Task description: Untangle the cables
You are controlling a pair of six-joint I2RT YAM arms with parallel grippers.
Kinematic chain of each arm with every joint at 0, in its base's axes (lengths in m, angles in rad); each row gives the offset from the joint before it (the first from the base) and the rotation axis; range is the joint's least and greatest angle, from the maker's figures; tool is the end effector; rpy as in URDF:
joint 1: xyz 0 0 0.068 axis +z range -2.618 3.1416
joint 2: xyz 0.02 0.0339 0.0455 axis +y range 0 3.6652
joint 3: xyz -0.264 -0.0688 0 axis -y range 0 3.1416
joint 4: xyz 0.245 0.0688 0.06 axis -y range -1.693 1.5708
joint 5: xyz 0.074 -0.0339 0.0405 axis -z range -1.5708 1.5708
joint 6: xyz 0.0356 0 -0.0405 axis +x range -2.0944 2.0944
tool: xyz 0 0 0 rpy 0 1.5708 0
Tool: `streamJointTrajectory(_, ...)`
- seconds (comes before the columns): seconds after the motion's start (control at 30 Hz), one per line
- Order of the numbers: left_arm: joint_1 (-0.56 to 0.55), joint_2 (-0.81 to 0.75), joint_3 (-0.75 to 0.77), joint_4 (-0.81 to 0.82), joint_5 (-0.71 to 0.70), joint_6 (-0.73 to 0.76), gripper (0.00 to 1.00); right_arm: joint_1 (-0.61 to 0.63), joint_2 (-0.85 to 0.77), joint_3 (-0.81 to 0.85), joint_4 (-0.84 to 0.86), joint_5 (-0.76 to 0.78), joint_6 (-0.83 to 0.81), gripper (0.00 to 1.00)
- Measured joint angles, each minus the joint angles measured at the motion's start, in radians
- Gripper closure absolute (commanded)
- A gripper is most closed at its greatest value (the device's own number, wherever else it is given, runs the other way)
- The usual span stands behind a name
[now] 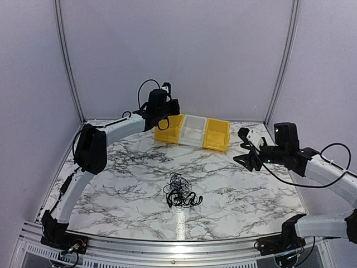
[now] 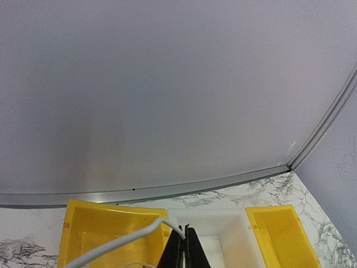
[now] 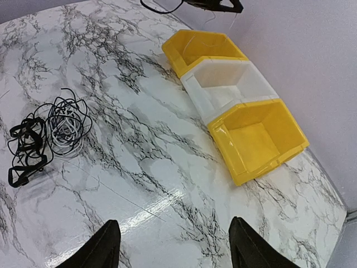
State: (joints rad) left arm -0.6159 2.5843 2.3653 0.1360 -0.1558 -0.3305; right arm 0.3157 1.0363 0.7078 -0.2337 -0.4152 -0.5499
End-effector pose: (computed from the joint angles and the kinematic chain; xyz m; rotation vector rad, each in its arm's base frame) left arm 0.4970 -0.3450 0.2494 0.1196 1.6821 -0.5886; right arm 0.2113 0.0841 0.2616 -1.0921 1.7871 0.3011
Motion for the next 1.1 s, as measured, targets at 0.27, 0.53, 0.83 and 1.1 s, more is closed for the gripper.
streamJointTrajectory(0.27, 0.028, 0.092, 0.003, 0.020, 0.089, -0.096, 1.00, 0.000, 0.038, 0.000, 0.001, 0.002, -0.009, 0.35)
streamJointTrajectory(0.53, 0.029, 0.091, -0.033, 0.047, 0.113, -0.143, 0.73, 0.013, 0.050, 0.000, 0.000, 0.006, -0.022, 0.35)
streamJointTrajectory(0.83, 0.028, -0.024, -0.241, -0.012, 0.149, -0.219, 0.61, 0.018, 0.049, 0.000, -0.001, 0.006, -0.027, 0.35)
streamJointTrajectory(1.1, 0.028, -0.298, -0.408, -0.160, 0.171, -0.249, 0.54, 0.035, 0.039, 0.000, -0.006, 0.006, -0.028, 0.35)
